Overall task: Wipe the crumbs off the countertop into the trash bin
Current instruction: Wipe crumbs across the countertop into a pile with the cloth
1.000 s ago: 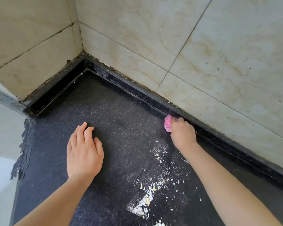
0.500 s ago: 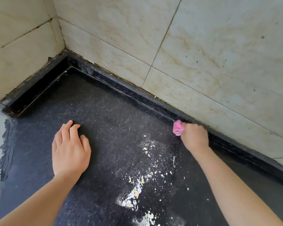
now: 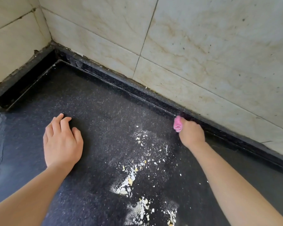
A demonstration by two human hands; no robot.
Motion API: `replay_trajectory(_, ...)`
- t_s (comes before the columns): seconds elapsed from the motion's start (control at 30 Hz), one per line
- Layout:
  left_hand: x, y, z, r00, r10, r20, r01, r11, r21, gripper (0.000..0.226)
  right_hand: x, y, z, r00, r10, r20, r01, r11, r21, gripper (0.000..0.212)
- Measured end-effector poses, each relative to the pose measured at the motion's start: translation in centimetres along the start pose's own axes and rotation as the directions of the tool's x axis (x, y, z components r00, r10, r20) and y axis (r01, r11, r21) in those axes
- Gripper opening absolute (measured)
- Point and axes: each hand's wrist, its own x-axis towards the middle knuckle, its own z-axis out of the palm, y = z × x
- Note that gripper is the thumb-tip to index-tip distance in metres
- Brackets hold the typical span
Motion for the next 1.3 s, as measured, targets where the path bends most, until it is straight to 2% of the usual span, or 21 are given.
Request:
replay_trajectory(0.1, -0.1, -0.1, 0.0, 1.000, 0.007, -0.004, -0.008, 1.000, -0.008, 0.037, -3.6, -1.9, 2.2, 0.992, -0.129, 0.005, 0.129, 0.992, 0.000, 0.049)
replay_trajectory(0.23, -0.2, -0.3, -0.3, 0.997, 0.041, 0.073, -0.042, 0.999, 0.016, 0.046, -9.7, -2.3, 2.6, 0.959, -0.260, 0.114, 0.265, 0.964, -0.033, 0.057)
replay_trajectory(0.3, -1.0, -0.3, -0.8, 0.989, 0.078, 0.128, -0.080, 0.997, 0.009, 0.051, -13.4, -2.5, 2.2, 0.918, -0.360, 0.164, 0.367, 0.930, -0.010, 0.052)
replay_trajectory(0.37, -2.6, -0.3, -1.3, 0.981, 0.117, 0.157, -0.114, 0.993, -0.026, 0.050, -16.1, -2.5, 1.3, 0.842, -0.490, 0.226, 0.490, 0.870, 0.060, 0.033)
replay_trajectory(0.43, -5.3, -0.5, -1.3, 0.976, 0.149, 0.159, -0.142, 0.988, -0.053, 0.047, -17.0, -2.2, -0.5, 0.816, -0.474, 0.331, 0.429, 0.881, 0.201, 0.019)
replay_trajectory(0.47, -7.0, -0.6, -1.2, 0.973, 0.173, 0.152, -0.166, 0.984, -0.058, 0.045, -16.6, -2.0, -1.5, 0.833, -0.441, 0.335, 0.365, 0.892, 0.265, 0.033)
replay_trajectory(0.5, -8.6, -0.7, -1.2, 0.968, 0.206, 0.143, -0.200, 0.978, -0.055, 0.043, -15.7, -1.8, -2.5, 0.857, -0.413, 0.307, 0.319, 0.895, 0.313, 0.048)
replay_trajectory(0.53, -10.0, -0.8, -1.1, 0.959, 0.245, 0.141, -0.240, 0.969, -0.050, 0.041, -14.2, -1.6, -3.2, 0.889, -0.376, 0.263, 0.286, 0.903, 0.322, 0.050)
replay_trajectory(0.63, -11.4, -0.7, -0.7, 0.950, 0.276, 0.145, -0.273, 0.961, -0.044, 0.046, -7.9, -1.7, -4.8, 0.973, -0.196, 0.122, 0.129, 0.900, 0.417, 0.024)
replay_trajectory(0.73, -11.1, -0.6, -0.5, 0.964, 0.238, 0.118, -0.234, 0.971, -0.049, 0.045, -1.6, -3.8, -4.7, 0.999, -0.030, 0.012, 0.020, 0.852, 0.523, 0.032)
replay_trajectory(0.83, -11.0, -0.8, -0.2, 0.965, 0.242, 0.098, -0.240, 0.970, -0.035, 0.043, 2.0, -7.2, -2.7, 0.995, -0.104, 0.013, 0.086, 0.879, 0.470, 0.030)
replay_trajectory(0.9, -11.1, -0.8, -0.3, 0.966, 0.242, 0.092, -0.239, 0.970, -0.042, 0.043, 2.0, -9.0, -0.6, 0.984, -0.178, -0.016, 0.168, 0.897, 0.409, 0.039)
replay_trajectory(0.97, -11.1, -0.7, -0.4, 0.968, 0.235, 0.090, -0.230, 0.971, -0.059, 0.042, 0.4, -9.9, 1.3, 0.978, -0.199, -0.058, 0.206, 0.913, 0.351, 0.048)
replay_trajectory(1.07, -11.1, -0.5, -0.6, 0.966, 0.237, 0.104, -0.230, 0.970, -0.078, 0.041, -3.9, -9.2, 2.9, 0.950, -0.300, -0.084, 0.309, 0.869, 0.386, 0.056)
replay_trajectory(1.13, -11.2, -0.4, -0.8, 0.964, 0.242, 0.108, -0.236, 0.969, -0.073, 0.042, -7.1, -7.9, 3.0, 0.928, -0.370, -0.034, 0.348, 0.832, 0.432, 0.061)
replay_trajectory(1.2, -11.2, -0.4, -1.0, 0.963, 0.244, 0.110, -0.239, 0.969, -0.061, 0.043, -10.2, -6.5, 2.7, 0.905, -0.421, 0.067, 0.338, 0.804, 0.490, 0.056)
replay_trajectory(1.3, -11.2, -0.4, -1.0, 0.962, 0.252, 0.107, -0.247, 0.967, -0.057, 0.043, -13.5, -5.3, 1.2, 0.821, -0.493, 0.288, 0.192, 0.714, 0.673, 0.046)
